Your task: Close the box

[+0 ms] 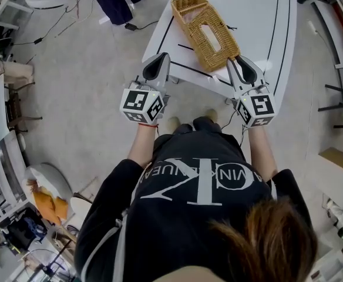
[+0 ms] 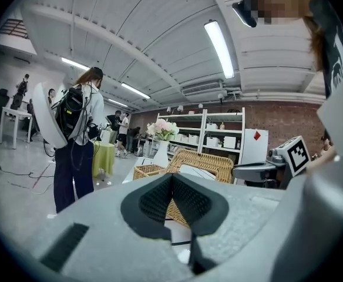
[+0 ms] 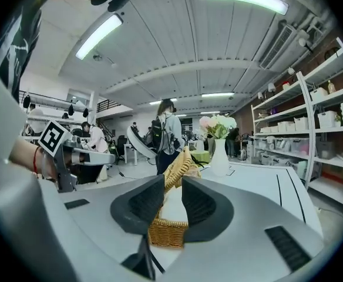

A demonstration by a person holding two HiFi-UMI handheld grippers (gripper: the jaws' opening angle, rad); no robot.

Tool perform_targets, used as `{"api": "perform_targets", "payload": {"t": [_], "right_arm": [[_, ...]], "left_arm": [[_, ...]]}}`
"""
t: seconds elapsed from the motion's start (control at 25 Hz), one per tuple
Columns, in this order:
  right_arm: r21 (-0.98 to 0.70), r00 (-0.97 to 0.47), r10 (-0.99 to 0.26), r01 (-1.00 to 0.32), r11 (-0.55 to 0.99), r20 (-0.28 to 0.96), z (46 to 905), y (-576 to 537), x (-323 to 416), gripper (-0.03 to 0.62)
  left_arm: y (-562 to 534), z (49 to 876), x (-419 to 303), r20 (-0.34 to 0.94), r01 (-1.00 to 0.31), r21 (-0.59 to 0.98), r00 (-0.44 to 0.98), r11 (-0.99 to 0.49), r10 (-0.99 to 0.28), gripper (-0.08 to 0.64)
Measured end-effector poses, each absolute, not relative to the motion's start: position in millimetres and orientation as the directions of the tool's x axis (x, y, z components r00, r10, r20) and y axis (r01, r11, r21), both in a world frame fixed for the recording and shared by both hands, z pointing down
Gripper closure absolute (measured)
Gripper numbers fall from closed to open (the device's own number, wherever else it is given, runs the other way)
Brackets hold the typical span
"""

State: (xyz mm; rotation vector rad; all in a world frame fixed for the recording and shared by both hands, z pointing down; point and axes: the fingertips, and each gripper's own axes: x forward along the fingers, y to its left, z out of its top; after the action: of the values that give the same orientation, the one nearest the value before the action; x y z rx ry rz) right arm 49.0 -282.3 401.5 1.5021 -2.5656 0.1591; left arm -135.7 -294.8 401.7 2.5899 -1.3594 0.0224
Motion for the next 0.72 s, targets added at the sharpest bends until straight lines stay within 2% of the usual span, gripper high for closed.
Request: {"api": "perform_targets", "payload": {"t": [0.48,0.64,0.72], "right_arm": [[-0.153,-0.488,-0.85,-0.872,0.465,0.197,416.6,-287.5,65.2,0.49],[-0.153,-0.462,-0.859,-0.886,0.438,0.222,425.7,-288.6,73.1,0.488],[-0.144,-0.44,-0.866,-0.898,0.417,0.238,430.1,-287.4,79.4,0.521]], "left_arm": [[-293.7,401.0,-137.2,0.136,-0.831,0.171,0.552,-0.529,-0.823,0.549],[-294.5,402.6,-133.3,0.142,-0.829,0.169,0.556,-0.533,-0.819,0.549],[-293.9,402.4,-132.3,0.144,-0.828,0.169,0.558,-0.535,-0.817,0.549]]}}
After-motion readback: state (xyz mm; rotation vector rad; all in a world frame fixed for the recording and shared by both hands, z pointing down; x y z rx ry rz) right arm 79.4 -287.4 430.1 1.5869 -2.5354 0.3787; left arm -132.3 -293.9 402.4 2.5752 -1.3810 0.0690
